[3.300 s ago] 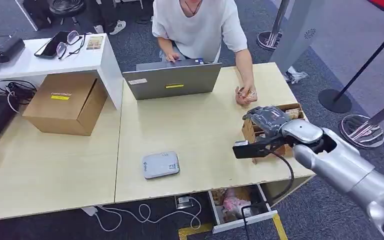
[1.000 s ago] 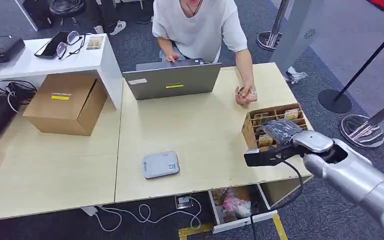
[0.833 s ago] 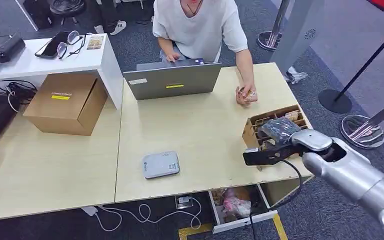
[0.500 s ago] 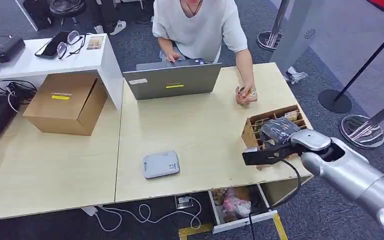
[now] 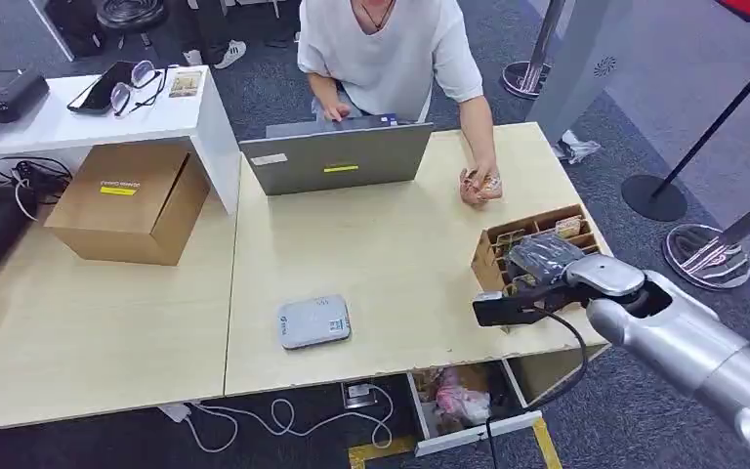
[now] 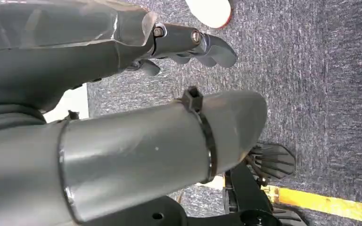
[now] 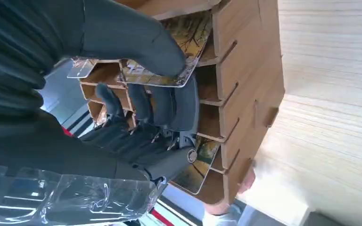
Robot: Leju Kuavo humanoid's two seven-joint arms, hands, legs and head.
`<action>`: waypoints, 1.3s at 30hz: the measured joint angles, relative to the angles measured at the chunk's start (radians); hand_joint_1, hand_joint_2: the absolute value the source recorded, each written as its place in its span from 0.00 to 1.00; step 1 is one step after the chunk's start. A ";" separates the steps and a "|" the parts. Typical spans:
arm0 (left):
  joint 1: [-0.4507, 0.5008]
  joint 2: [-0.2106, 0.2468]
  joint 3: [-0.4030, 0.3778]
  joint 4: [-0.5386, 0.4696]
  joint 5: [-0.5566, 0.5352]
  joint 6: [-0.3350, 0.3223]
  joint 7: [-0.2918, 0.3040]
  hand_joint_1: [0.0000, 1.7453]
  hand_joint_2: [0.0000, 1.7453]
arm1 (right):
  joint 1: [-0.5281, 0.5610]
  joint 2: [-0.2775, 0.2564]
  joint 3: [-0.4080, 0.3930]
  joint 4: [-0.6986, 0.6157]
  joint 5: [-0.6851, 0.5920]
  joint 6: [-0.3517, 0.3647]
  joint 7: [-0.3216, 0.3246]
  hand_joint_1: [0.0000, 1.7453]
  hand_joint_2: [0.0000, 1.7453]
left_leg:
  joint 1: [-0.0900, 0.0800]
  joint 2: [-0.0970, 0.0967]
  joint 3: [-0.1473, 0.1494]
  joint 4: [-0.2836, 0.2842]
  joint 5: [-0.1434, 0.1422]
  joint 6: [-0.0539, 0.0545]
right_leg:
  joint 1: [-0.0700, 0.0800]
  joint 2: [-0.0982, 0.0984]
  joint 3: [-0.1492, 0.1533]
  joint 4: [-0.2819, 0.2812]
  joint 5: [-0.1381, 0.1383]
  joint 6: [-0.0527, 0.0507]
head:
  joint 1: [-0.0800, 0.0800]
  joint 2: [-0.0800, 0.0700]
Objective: Pass the card to the sensor for recognition and then transmit it.
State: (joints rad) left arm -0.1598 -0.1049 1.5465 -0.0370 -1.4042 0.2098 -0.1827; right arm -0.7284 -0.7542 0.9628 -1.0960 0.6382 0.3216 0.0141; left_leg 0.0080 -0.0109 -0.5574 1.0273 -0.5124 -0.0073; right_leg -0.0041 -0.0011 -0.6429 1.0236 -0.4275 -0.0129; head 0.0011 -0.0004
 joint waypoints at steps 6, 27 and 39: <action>0.000 0.000 0.000 0.000 0.001 0.000 -0.007 0.00 0.00 | 0.000 0.000 0.000 -0.010 -0.002 -0.014 0.004 1.00 1.00 | 0.000 0.000 0.000 0.000 0.000 0.000 | 0.000 0.000 0.000 0.000 0.000 0.000 | 0.000 0.000; 0.001 0.000 0.001 0.000 0.000 0.000 -0.012 0.00 0.00 | 0.002 0.000 -0.032 -0.046 0.019 -0.082 0.010 1.00 1.00 | 0.000 0.000 0.000 0.000 0.000 0.000 | 0.000 0.000 0.000 0.000 0.000 0.000 | 0.000 0.000; 0.001 0.000 0.001 0.000 -0.026 0.000 -0.026 0.00 0.00 | -0.164 0.002 -0.129 -0.173 0.092 -0.242 -0.071 1.00 1.00 | 0.000 0.000 0.000 0.000 0.000 0.000 | 0.000 0.000 0.000 0.000 0.000 0.000 | 0.000 0.000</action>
State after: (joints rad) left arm -0.1588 -0.1053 1.5473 -0.0370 -1.4298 0.2102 -0.2091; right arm -0.8924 -0.7523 0.8335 -1.2692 0.7298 0.0801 -0.0565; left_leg 0.0082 -0.0108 -0.5575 1.0273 -0.5122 -0.0074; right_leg -0.0041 -0.0009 -0.6429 1.0240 -0.4274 -0.0129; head 0.0008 -0.0004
